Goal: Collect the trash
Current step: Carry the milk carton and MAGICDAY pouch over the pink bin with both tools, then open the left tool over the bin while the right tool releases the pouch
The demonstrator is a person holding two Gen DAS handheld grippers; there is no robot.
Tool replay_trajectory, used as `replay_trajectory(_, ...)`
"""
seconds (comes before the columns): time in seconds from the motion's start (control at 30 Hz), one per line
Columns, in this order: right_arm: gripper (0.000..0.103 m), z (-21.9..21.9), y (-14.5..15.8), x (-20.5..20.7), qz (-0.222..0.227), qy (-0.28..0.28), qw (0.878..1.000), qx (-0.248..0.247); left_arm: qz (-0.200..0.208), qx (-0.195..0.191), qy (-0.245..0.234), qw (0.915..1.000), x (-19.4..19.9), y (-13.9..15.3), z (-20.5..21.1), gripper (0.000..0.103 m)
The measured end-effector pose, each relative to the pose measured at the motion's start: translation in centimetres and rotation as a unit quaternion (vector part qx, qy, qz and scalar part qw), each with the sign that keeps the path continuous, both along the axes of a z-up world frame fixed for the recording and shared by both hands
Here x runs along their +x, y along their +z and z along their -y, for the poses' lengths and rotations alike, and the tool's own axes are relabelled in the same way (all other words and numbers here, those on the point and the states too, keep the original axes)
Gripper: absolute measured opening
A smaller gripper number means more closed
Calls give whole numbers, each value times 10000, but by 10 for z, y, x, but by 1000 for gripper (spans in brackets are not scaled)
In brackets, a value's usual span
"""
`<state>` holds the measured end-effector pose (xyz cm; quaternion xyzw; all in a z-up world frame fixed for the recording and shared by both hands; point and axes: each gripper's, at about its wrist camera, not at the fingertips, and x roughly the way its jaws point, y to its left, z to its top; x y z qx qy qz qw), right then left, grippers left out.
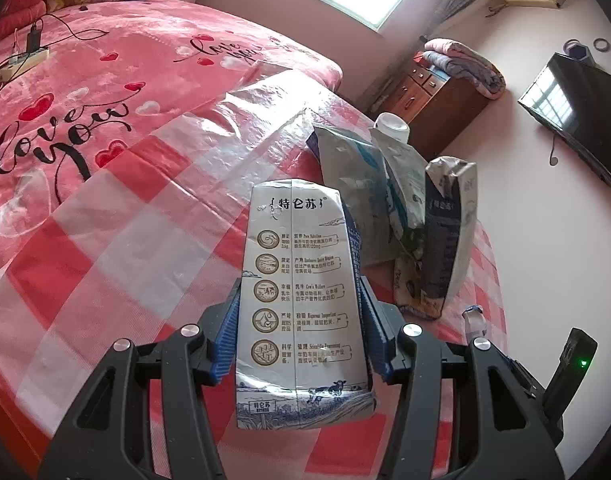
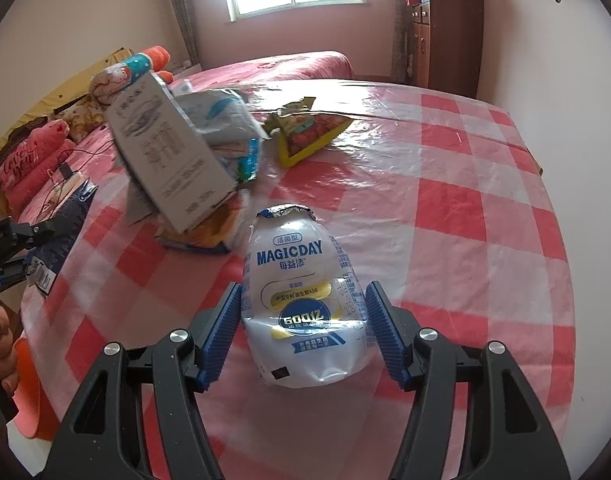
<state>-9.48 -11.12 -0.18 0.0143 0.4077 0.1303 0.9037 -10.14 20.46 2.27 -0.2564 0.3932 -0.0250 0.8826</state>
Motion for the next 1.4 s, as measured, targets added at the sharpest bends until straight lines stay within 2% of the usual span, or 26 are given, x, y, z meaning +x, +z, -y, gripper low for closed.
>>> replay_trajectory(0.33,64,-24,10,-33,21,401,9989,227,153,-62,-139,9998,-40,8,-6,55)
replay_trajectory(0.57,64,-66,20,-56,-150,1113,9913,680,266,23,-130,9996,-77,17,-20,55)
replay_trajectory(0.7,64,-103,28,-68,-289,1655,9820,869,310,141,16,9994,-105,22,-36,55)
replay_trajectory(0.8,64,-137,30,-79,-421,2150,9713,930,265,175,173,9993,-131,21,-54,55)
replay_trajectory(1.0,64,-217,32,-112,-629,3266,9396,810,63,237,718,9971,-193,8,-99,55)
replay_trajectory(1.23,64,-307,24,-154,-687,4346,8965,521,-522,485,1588,9847,-259,-32,-153,55)
replay_trajectory(1.33,64,-337,11,-168,-739,4637,8821,375,-769,562,1841,9783,-277,-51,-169,55)
replay_trajectory(1.4,64,-349,4,-174,-793,4731,8769,320,-930,490,1975,9746,-285,-66,-181,55)
